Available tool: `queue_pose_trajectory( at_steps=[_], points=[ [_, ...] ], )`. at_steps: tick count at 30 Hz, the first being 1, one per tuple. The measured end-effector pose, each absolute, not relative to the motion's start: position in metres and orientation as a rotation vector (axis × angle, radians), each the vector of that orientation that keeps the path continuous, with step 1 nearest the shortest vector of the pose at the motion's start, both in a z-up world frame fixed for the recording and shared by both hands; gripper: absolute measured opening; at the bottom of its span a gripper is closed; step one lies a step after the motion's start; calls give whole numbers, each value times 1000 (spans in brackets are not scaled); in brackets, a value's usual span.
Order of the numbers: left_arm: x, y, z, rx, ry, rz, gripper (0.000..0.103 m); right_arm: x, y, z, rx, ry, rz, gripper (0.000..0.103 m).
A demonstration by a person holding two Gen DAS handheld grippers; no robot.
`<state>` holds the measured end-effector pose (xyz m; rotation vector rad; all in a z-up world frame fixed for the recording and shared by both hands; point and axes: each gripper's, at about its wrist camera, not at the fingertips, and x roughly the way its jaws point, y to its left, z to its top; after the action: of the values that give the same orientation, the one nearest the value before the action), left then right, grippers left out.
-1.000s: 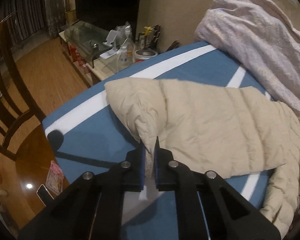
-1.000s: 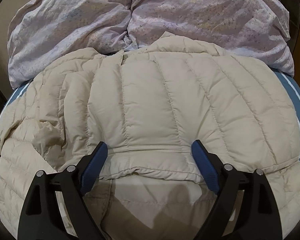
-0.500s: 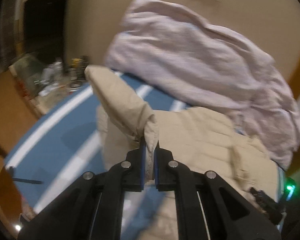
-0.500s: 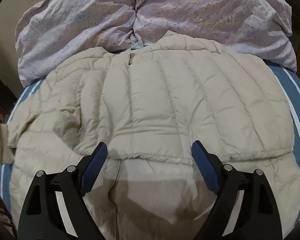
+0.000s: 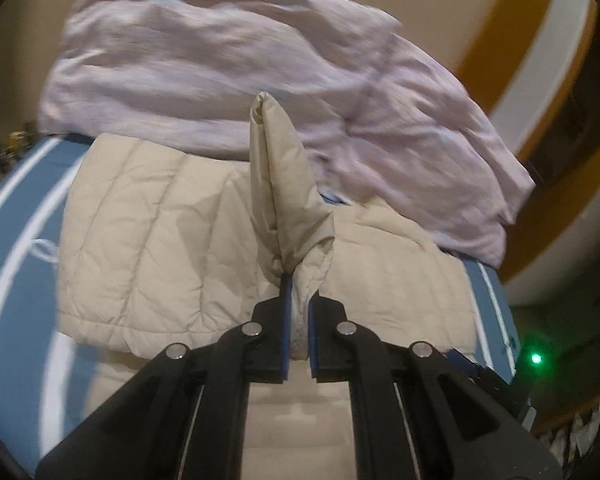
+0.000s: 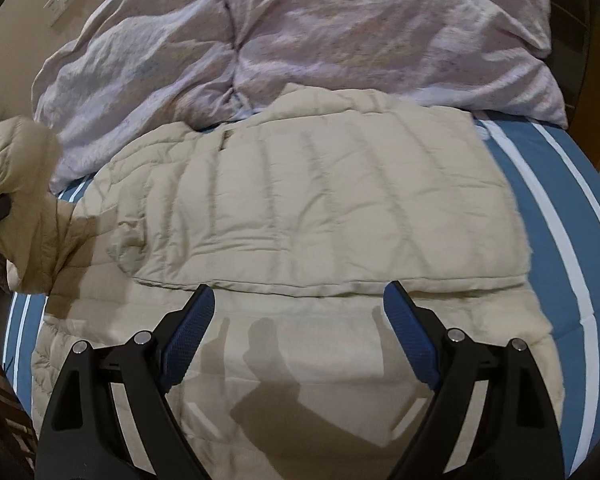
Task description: Fold large clothes
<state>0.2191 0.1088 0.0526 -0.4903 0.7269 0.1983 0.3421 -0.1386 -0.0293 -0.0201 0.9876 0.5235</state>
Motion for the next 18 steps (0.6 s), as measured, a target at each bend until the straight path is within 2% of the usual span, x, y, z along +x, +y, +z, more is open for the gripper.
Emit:
queue_pose_trajectory(
  at_steps=[7, 14, 17, 18],
  points=[
    [264, 41, 41, -437, 774, 50, 7, 352, -166, -39, -3, 1003, 466, 88],
    [295, 5, 19, -421, 860, -29, 9, 359, -184, -44, 6, 1006, 419, 88],
    [294, 5, 14, -433, 880, -35, 20, 359, -185, -44, 10, 1004, 415, 88],
    [293, 7, 13, -441, 881, -41, 27, 358, -185, -43, 9, 998, 419, 88]
  ],
)
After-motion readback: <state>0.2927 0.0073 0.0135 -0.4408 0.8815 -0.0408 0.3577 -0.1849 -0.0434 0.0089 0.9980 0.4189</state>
